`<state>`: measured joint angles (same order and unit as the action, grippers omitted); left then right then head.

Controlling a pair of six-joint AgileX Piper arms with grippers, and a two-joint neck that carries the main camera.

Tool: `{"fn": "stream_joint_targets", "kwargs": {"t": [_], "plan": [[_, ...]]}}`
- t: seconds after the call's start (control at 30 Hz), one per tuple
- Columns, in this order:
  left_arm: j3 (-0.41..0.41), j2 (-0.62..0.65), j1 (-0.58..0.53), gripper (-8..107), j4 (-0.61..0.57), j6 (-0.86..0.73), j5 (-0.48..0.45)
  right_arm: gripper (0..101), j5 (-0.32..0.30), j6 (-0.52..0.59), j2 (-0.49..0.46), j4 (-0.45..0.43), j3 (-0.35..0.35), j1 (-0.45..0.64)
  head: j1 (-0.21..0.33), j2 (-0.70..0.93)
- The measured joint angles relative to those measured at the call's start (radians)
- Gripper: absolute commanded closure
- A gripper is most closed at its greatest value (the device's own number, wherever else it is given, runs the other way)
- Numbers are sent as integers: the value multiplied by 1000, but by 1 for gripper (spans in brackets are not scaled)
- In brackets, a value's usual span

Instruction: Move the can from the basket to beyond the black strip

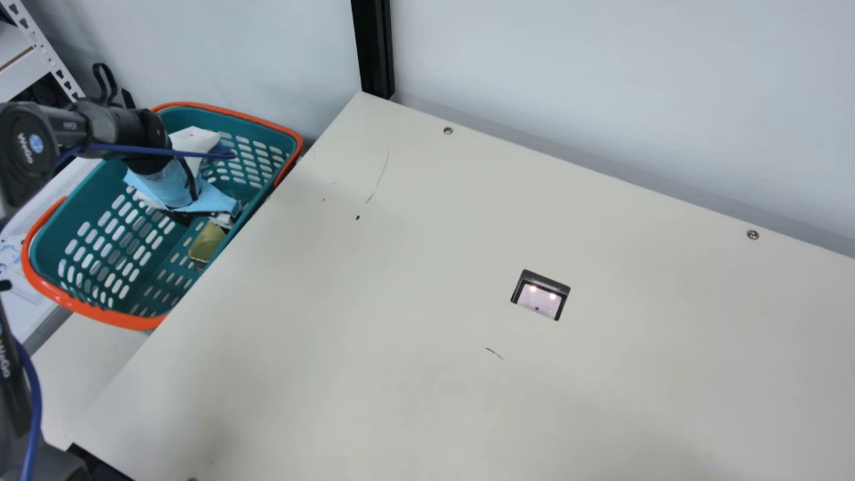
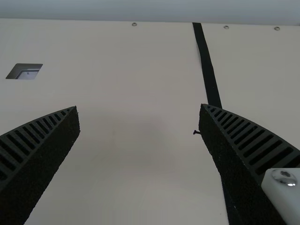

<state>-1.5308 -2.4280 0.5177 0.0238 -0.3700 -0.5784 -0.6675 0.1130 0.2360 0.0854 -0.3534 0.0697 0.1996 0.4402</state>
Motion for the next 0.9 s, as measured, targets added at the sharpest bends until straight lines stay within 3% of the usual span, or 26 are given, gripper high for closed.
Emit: {"fn": "stream_joint_targets", "kwargs": {"t": [0.23,0.83,0.87,0.9], "plan": [[-58,-67,0,9,6,0,-18,0,0,0,0,0,0,0,0,0],[-108,-166,-10,9,-3,-2,17,0,0,0,0,0,0,0,0,0],[-113,-170,-8,20,-5,-2,17,0,0,0,0,0,0,0,0,0],[-119,-175,-8,62,-8,-2,14,0,0,0,0,0,0,0,0,0]]}}
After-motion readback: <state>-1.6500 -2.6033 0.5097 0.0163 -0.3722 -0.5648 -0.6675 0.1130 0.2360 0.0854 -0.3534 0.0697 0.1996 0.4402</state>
